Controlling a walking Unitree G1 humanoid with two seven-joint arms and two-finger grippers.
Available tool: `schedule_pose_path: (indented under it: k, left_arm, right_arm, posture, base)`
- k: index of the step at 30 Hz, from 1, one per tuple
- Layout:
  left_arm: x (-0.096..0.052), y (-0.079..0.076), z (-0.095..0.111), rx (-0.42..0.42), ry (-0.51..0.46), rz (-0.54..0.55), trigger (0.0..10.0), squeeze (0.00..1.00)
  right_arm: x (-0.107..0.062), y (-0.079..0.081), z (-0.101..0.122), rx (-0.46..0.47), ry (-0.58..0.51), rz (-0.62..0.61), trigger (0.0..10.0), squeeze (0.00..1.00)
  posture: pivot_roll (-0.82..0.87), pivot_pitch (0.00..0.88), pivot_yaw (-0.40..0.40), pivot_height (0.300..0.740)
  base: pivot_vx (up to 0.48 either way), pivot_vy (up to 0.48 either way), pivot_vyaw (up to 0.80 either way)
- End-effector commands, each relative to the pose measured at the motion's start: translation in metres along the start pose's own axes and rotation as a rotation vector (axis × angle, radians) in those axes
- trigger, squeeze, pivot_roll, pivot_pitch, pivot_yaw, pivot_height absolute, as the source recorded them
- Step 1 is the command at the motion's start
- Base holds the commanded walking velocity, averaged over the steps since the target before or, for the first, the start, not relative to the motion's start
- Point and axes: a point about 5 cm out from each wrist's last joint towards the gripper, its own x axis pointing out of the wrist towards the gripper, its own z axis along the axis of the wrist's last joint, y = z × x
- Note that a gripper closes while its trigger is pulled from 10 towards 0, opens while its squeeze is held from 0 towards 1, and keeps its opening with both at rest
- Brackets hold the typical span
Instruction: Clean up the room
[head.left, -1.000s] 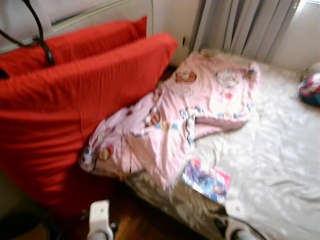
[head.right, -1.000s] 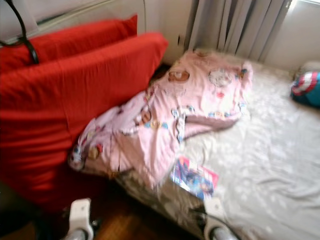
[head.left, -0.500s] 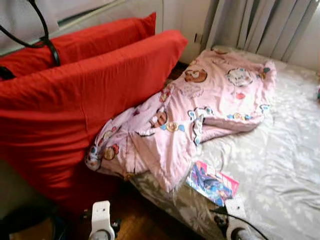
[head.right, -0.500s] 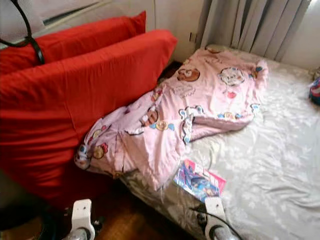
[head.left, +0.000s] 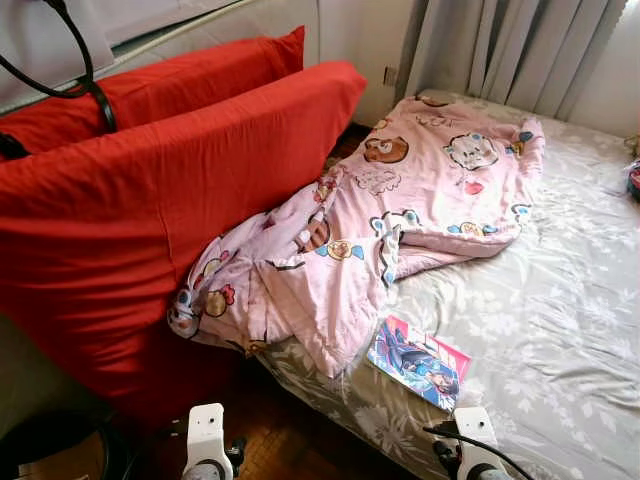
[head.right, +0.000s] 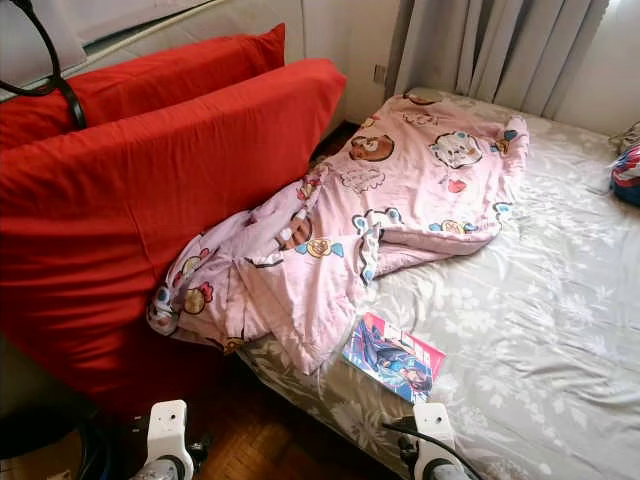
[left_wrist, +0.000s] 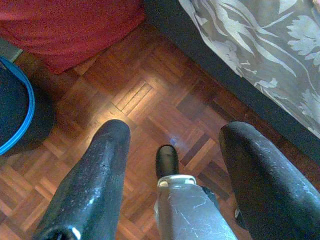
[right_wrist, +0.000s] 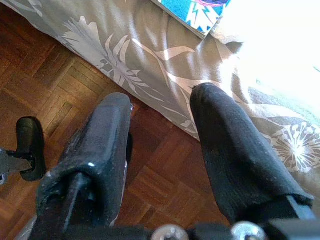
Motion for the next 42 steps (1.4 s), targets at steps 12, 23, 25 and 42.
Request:
schedule_pose_path:
  k: [12, 23, 25, 42]
  left_arm:
    - [-0.0272, 0.0933, -0.0477, 0.002, 0.158, 0.079, 10.0, 0.00]
    - [-0.0272, 0.0933, -0.0477, 0.002, 0.158, 0.079, 10.0, 0.00]
    - [-0.0272, 0.0933, -0.0477, 0.002, 0.158, 0.079, 10.0, 0.00]
    - [-0.0274, 0.0956, -0.0455, 0.004, 0.137, 0.092, 10.0, 0.00]
  right_arm:
    - [0.0052, 0.0127, 0.0172, 0.255, -0.042, 0.033, 10.0, 0.00]
    - [0.0052, 0.0127, 0.0172, 0.255, -0.042, 0.033, 10.0, 0.00]
    - [0.0052, 0.0127, 0.0172, 0.255, -0.042, 0.033, 10.0, 0.00]
    - [0.0054, 0.0141, 0.0187, 0.277, -0.060, 0.035, 10.0, 0.00]
  posture:
    - [-0.10, 0.000, 0.005, 0.740]
    - [-0.10, 0.000, 0.005, 0.740]
    - [-0.10, 0.000, 0.005, 0.740]
    - [-0.10, 0.000, 0.010, 0.740]
  base:
    - [0.000, 0.000, 0.00]
    - [0.000, 0.000, 0.00]
    - [0.000, 0.000, 0.00]
    - [0.000, 0.000, 0.00]
